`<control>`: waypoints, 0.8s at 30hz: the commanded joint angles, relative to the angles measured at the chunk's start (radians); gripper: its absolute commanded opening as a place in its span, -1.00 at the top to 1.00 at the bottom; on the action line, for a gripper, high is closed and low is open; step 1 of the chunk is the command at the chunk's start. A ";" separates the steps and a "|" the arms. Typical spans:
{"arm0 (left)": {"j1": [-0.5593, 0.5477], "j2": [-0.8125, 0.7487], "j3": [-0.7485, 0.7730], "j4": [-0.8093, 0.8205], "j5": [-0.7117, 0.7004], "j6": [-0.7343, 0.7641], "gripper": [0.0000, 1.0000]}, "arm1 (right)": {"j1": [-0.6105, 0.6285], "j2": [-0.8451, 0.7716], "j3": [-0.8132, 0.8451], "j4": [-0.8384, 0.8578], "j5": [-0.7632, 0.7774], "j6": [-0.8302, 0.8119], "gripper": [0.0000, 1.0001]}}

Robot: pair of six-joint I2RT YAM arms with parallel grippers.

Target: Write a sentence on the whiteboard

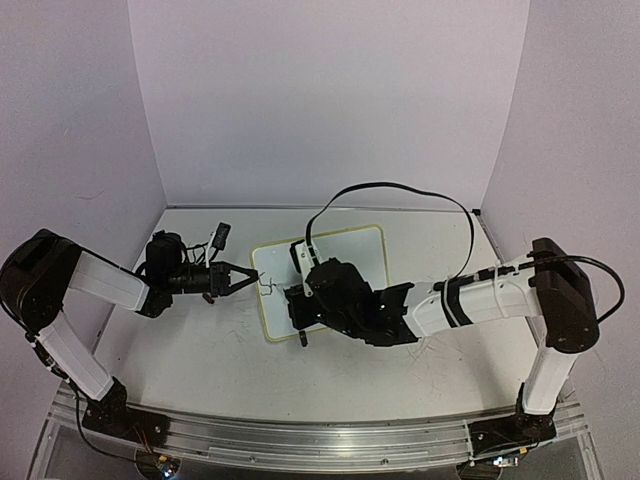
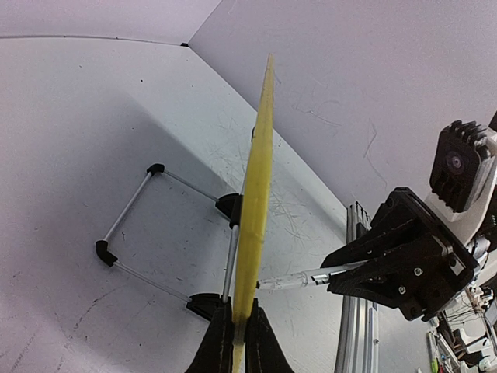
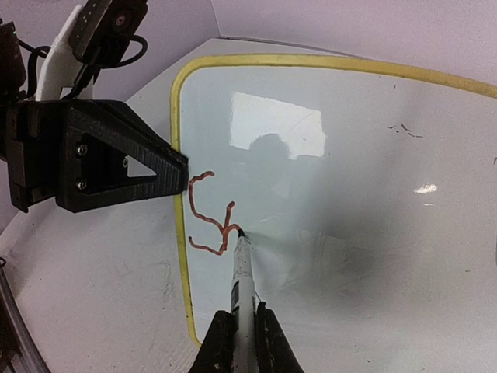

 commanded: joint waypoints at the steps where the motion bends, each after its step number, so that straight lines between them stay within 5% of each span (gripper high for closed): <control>1: -0.011 -0.017 -0.003 0.009 0.060 -0.018 1.00 | -0.015 -0.023 -0.022 -0.020 0.024 0.022 1.00; 24: -0.012 -0.013 -0.005 0.009 0.062 -0.017 1.00 | -0.006 -0.026 -0.034 -0.036 0.016 0.042 1.00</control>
